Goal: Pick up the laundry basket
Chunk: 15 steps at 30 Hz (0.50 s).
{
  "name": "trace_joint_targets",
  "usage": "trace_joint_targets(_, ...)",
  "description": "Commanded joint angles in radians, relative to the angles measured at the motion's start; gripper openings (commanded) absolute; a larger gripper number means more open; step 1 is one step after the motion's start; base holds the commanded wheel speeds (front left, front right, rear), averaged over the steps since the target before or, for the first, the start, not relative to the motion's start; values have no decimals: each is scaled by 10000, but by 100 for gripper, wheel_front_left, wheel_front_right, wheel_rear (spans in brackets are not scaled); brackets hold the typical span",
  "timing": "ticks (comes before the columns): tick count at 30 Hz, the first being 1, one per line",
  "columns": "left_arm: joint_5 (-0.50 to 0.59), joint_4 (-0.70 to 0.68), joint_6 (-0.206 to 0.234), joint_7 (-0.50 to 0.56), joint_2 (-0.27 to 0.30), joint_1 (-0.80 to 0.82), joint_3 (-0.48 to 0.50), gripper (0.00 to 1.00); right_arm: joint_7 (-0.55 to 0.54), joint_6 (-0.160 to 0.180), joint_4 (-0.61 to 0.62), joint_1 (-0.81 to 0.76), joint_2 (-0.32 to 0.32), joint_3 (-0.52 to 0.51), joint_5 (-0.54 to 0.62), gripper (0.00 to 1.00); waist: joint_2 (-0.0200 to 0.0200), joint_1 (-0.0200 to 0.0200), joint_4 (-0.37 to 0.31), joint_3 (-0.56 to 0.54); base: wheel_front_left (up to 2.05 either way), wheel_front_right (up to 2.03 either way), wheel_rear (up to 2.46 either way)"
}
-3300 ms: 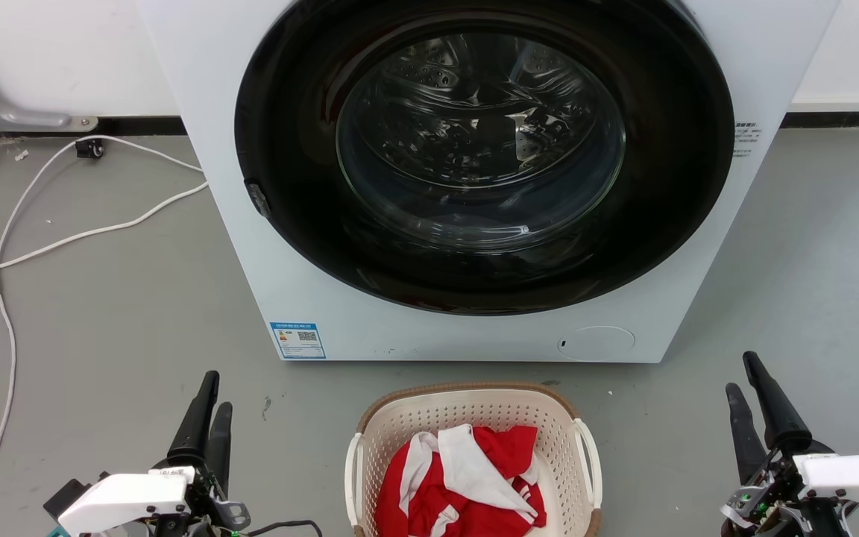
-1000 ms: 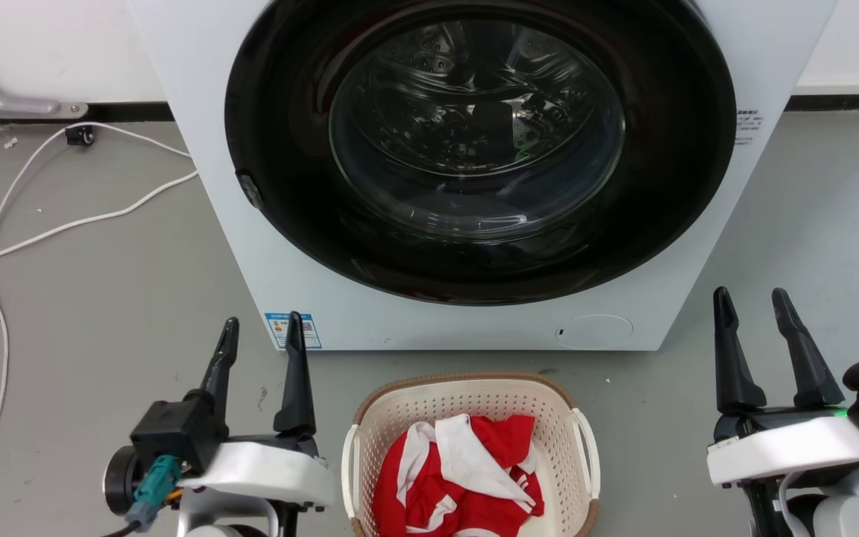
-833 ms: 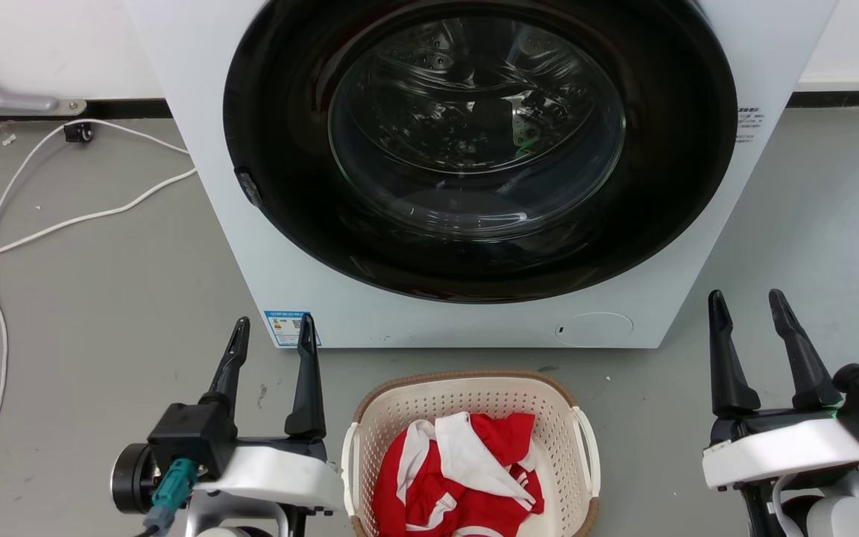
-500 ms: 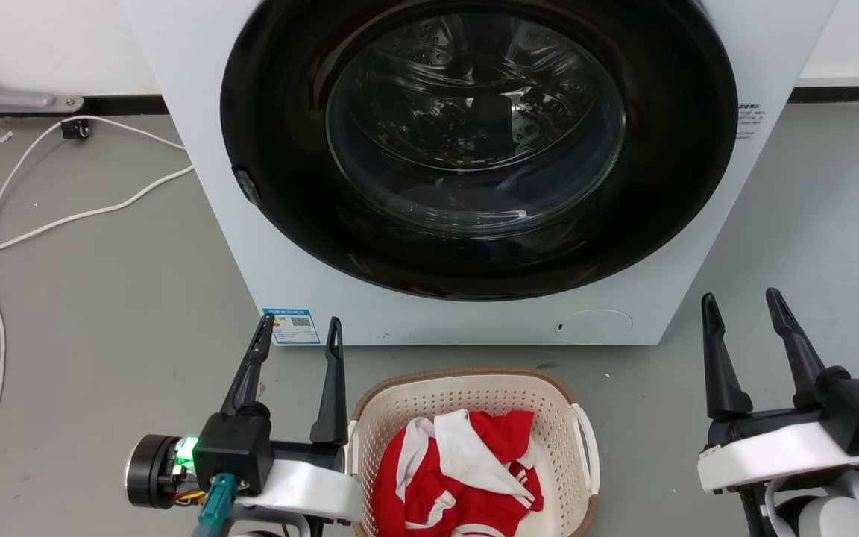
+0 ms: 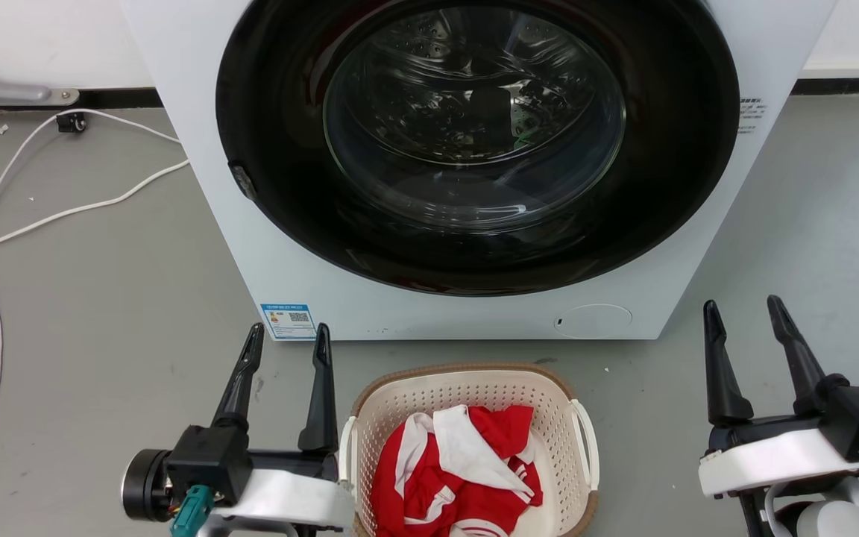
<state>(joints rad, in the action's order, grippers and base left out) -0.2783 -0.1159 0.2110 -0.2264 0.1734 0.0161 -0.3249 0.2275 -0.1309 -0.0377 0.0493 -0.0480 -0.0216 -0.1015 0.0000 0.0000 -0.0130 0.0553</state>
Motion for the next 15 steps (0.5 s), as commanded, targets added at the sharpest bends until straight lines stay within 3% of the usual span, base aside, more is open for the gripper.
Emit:
trace_joint_targets(1, 263, 65, -93, -83, -92, -142, 163, 100, 63, 3, 10, 9, -33, 8, 185, 100, 0, 0, -1, 3, 0, 0, 0)
trace_joint_targets(9, 1077, 827, -1087, -236, -579, -341, 770, 100, 226, 3, -211, 30, -34, -33, 492, 100, 0, 0, -26, 6, 0, 0, 0)
trace_joint_targets(15, 1778, 1038, -1488, -342, -791, -367, 958, 100, 325, 3, -374, 166, -36, -45, 791, 100, 0, 0, -53, 6, 0, 0, 0)
